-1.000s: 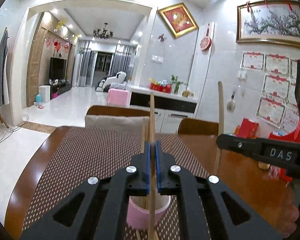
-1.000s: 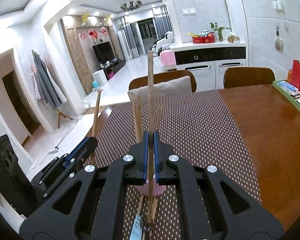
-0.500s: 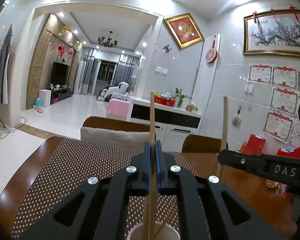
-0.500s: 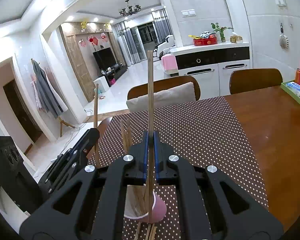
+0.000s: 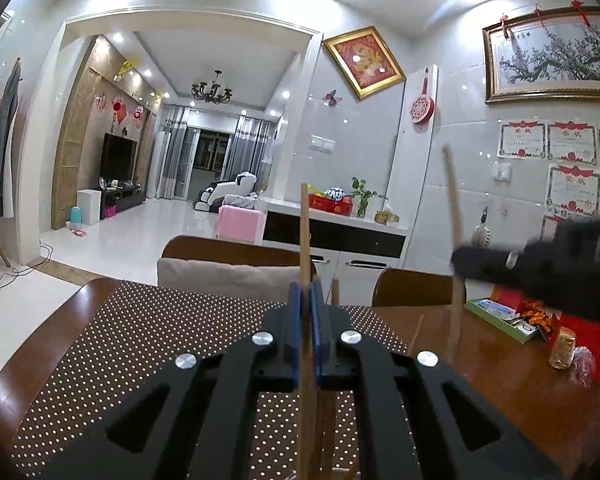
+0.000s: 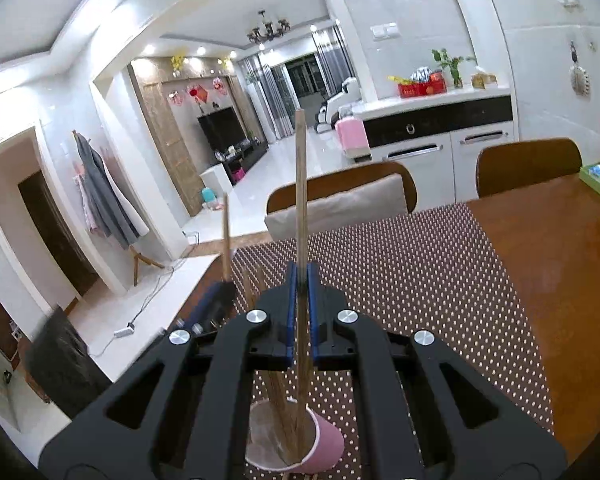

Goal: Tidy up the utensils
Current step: 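Carry both held chopsticks over the pink cup and lower them in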

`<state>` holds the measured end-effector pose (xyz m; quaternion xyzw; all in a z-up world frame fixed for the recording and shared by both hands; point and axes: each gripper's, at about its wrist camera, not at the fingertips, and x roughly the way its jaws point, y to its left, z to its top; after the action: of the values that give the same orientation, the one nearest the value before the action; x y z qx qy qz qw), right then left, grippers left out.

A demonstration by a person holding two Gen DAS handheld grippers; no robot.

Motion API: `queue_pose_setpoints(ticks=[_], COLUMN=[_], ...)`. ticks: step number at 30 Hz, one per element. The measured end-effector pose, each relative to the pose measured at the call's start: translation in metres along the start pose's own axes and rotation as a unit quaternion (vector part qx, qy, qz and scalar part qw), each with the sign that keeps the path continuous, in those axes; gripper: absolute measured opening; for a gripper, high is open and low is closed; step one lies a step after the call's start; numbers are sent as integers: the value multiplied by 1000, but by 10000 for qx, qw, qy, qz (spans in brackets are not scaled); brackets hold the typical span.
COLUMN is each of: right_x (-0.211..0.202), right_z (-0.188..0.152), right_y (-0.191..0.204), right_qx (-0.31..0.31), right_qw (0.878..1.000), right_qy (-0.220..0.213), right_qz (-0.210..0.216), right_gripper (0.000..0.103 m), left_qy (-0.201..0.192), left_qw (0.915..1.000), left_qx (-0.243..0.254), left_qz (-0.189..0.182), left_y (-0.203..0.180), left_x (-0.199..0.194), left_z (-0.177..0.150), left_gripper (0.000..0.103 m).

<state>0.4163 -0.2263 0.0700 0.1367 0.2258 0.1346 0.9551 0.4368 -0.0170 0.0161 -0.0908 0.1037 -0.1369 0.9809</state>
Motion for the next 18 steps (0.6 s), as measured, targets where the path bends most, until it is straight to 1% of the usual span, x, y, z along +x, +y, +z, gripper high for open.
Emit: queue_pose_setpoints(ticks=[2, 4, 8, 9, 13, 16, 18], right_x=[1, 6, 22, 27, 36, 42, 45], right_z=[0, -4, -19, -25, -41, -54, -63], right_y=[2, 2, 1, 1, 1, 5, 7], right_qx=[-41, -80, -152, -163, -212, -312, -304], right_qw=[10000, 9999, 9987, 9979, 9948, 9915, 9887], right_qy=[-11, 80, 449, 599, 986, 1256, 1462], right_qz=[-20, -61, -159, -171, -140, -148, -123], right_gripper=[6, 6, 6, 6, 6, 6, 6], left_qy=[76, 133, 208, 233, 359, 509, 640], left_qw=[10000, 9999, 9996, 9995, 9985, 9977, 9965], left_qx=[31, 48, 161, 195, 332, 353, 470], left_qz=[33, 52, 108, 121, 247, 287, 276], left_y=[1, 1, 0, 0, 2, 6, 6], left_x=[3, 5, 4, 3, 0, -5, -8], left_z=[-3, -8, -17, -19, -27, -34, -39], left_gripper=[5, 5, 5, 5, 5, 6, 7])
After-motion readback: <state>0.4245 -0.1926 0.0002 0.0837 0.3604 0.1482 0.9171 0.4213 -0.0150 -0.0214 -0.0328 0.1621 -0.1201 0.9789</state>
